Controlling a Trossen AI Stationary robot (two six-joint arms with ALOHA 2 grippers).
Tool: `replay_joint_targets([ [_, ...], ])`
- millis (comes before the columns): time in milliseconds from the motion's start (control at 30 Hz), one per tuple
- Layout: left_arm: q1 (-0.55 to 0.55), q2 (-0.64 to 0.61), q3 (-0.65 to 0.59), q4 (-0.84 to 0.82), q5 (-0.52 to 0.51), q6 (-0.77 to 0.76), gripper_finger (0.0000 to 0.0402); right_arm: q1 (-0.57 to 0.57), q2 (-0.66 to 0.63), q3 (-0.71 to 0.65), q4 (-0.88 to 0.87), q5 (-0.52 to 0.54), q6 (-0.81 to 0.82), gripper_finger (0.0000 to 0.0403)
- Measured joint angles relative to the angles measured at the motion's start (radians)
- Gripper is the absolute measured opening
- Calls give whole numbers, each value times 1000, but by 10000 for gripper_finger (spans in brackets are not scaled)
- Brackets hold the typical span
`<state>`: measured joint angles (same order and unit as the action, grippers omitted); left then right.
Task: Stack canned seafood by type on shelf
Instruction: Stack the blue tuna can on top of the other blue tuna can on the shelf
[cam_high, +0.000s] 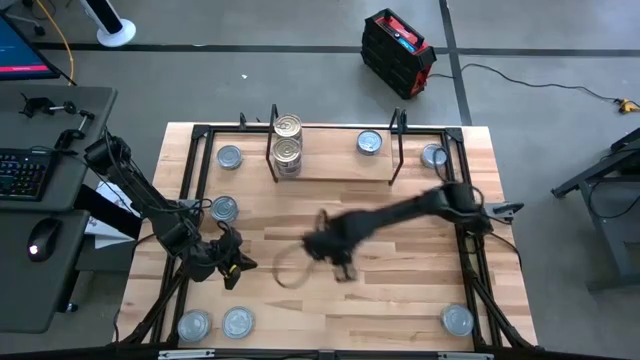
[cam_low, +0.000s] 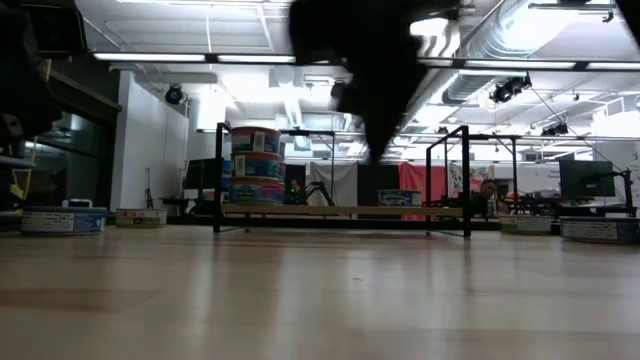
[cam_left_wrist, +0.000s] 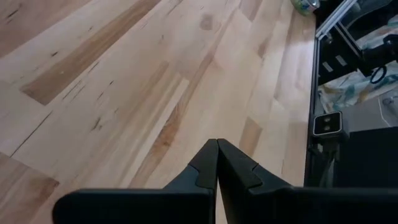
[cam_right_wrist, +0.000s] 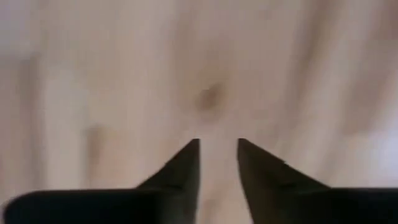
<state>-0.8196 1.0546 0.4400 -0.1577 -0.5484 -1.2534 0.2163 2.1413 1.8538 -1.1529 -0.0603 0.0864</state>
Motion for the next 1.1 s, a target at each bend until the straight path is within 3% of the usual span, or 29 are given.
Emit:
replay_joint_targets([
  [133, 0, 0, 0, 11, 0, -6, 0, 103, -180, -330, 125, -72, 174, 18],
  [233, 0, 0, 0, 15, -3, 3, 0, 158, -356, -550, 145, -65, 391, 9],
  [400, 1, 0, 0, 24, -39, 43, 0, 156, -624, -835, 18, 72, 898, 9],
  [600, 11, 0, 0, 62, -120, 46, 0, 30, -823, -1030, -150, 256, 1383, 2],
  [767, 45, 0, 0, 140, -126, 46, 0, -85, -848, -1139, -121, 305, 1466, 0],
  [933, 70, 0, 0, 286, -130, 48, 1, -154, -805, -1129, -132, 461, 1507, 0],
  [1100, 74, 0, 0, 468, -135, 134, 1, -232, -749, -1133, -136, 512, 1536, 0],
])
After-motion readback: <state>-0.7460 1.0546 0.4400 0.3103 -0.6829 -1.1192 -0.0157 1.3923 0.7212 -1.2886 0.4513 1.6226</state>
